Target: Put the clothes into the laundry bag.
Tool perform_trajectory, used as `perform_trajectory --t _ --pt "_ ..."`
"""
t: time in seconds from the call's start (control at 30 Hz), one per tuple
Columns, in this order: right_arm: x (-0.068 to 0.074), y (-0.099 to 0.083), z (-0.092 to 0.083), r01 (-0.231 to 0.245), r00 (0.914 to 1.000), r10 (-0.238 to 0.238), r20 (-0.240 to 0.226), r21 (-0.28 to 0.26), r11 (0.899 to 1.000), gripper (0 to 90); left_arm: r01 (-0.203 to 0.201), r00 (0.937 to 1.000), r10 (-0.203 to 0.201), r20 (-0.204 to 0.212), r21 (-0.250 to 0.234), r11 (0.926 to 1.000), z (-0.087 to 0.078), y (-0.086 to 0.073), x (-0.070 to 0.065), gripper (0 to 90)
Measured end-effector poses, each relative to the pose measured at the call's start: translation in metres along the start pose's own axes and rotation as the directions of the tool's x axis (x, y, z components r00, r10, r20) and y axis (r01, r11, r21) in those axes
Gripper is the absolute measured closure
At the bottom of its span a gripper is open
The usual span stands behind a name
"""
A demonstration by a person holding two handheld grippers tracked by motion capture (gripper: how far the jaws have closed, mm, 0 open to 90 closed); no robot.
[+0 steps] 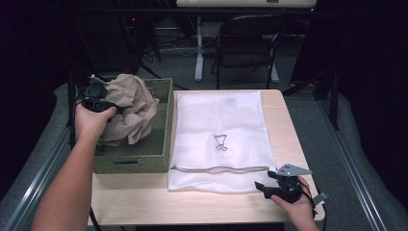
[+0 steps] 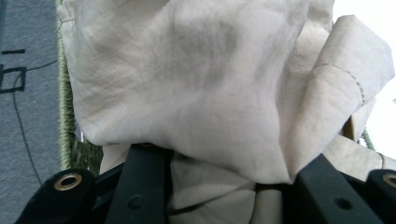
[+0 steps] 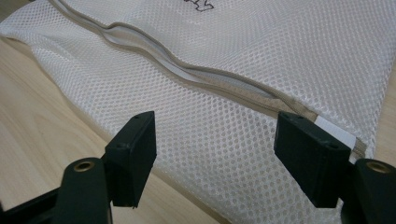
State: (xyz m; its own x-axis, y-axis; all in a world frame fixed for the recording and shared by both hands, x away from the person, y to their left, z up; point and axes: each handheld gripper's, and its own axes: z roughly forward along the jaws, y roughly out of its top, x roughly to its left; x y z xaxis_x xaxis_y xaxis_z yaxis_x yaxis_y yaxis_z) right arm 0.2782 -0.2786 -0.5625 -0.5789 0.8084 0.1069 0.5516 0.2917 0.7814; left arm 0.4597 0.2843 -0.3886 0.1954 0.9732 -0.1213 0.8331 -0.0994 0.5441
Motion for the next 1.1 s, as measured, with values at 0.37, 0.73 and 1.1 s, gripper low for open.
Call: perform_trajectory --t 0.37,0.73,1.1 --pt "0.000 0.000 0.000 0.001 1.0000 -0.001 -0.001 -0.009 1.000 29.2 -0.036 0.9987 0.036 0.037 -0.015 0.9993 -0.025 0.004 -0.011 66.1" --pt "0.000 0.001 -0.001 0.009 1.0000 -0.009 0.003 -0.001 1.000 29.2 -0.063 0.9970 0.064 0.043 -0.029 0.9976 -0.041 0.004 -0.020 66.1" --pt "0.000 0.001 -0.002 0.010 0.9999 -0.010 0.005 -0.003 1.000 29.2 -0.088 0.9940 0.090 0.063 -0.034 0.9955 -0.053 0.005 -0.031 66.1"
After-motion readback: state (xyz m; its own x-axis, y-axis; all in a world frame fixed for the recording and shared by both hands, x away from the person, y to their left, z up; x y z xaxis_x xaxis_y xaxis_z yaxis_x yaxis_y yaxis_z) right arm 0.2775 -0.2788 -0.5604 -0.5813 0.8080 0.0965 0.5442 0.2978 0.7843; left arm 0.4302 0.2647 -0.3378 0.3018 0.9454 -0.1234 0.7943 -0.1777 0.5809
